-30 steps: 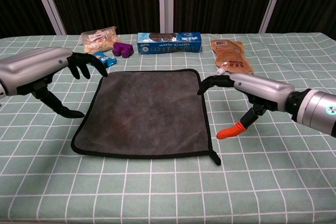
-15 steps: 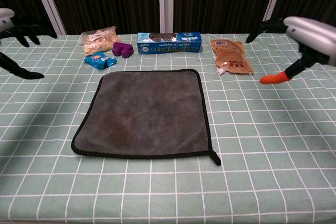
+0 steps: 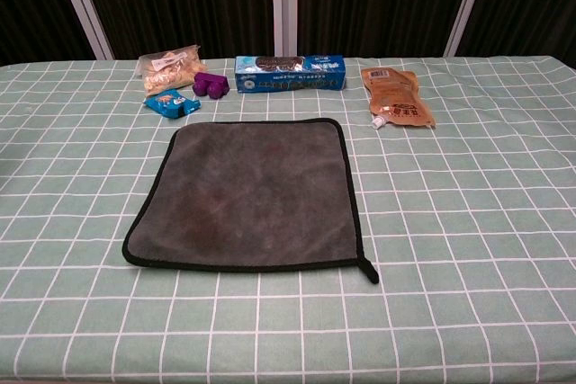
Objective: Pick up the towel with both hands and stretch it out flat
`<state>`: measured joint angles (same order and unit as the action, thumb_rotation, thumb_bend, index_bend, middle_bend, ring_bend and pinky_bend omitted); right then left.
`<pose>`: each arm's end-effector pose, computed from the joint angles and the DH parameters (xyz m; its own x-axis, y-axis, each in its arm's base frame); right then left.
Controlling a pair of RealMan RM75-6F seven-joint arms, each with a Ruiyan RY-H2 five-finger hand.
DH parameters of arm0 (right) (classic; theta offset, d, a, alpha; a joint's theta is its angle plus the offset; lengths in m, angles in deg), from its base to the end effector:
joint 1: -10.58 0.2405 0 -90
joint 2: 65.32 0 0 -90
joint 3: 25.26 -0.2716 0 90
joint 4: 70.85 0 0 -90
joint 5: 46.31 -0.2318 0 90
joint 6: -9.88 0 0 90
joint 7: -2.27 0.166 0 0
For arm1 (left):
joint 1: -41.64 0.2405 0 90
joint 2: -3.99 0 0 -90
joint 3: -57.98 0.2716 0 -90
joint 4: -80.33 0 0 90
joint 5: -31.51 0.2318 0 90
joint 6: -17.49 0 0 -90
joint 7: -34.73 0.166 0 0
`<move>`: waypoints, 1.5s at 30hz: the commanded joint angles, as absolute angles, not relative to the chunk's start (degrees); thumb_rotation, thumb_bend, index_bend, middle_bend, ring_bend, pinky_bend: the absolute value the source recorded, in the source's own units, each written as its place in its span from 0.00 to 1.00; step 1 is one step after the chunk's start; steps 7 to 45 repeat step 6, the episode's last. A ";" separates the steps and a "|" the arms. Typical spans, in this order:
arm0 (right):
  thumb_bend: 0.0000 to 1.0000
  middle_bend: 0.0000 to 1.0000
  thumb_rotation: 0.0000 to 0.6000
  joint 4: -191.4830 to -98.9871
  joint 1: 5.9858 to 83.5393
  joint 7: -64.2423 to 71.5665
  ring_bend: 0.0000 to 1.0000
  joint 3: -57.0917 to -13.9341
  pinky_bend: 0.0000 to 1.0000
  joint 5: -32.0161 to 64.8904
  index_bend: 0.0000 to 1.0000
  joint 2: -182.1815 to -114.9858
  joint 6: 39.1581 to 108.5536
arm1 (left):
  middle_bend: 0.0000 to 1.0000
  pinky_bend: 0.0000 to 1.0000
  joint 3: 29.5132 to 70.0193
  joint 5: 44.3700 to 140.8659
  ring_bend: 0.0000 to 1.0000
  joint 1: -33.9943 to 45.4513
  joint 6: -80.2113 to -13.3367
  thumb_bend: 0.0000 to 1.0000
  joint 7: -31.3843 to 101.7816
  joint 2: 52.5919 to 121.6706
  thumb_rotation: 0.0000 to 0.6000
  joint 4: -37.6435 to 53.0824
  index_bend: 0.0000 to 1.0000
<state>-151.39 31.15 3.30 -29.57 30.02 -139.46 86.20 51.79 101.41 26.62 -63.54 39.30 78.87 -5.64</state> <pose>-0.3204 -0.3081 0.0980 0.3839 -0.0182 0.9232 -0.9211 -0.0782 0.3815 -0.3350 0.2766 0.1039 0.3520 -0.0255 0.9356 0.9316 0.1068 -0.3476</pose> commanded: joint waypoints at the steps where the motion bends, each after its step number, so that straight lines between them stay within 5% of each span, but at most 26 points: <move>1: 0.07 0.09 1.00 -153.12 28.38 4.21 0.00 -28.67 0.00 30.16 0.25 -137.67 88.62 | 0.32 0.32 52.76 102.48 0.32 28.62 -65.89 0.12 40.15 77.38 1.00 -8.18 0.35; 45: 0.08 0.09 1.00 -154.61 25.01 5.19 0.00 -28.12 0.00 30.05 0.25 -135.73 90.84 | 0.32 0.32 54.57 104.67 0.32 30.91 -68.06 0.12 42.22 76.36 1.00 -11.57 0.35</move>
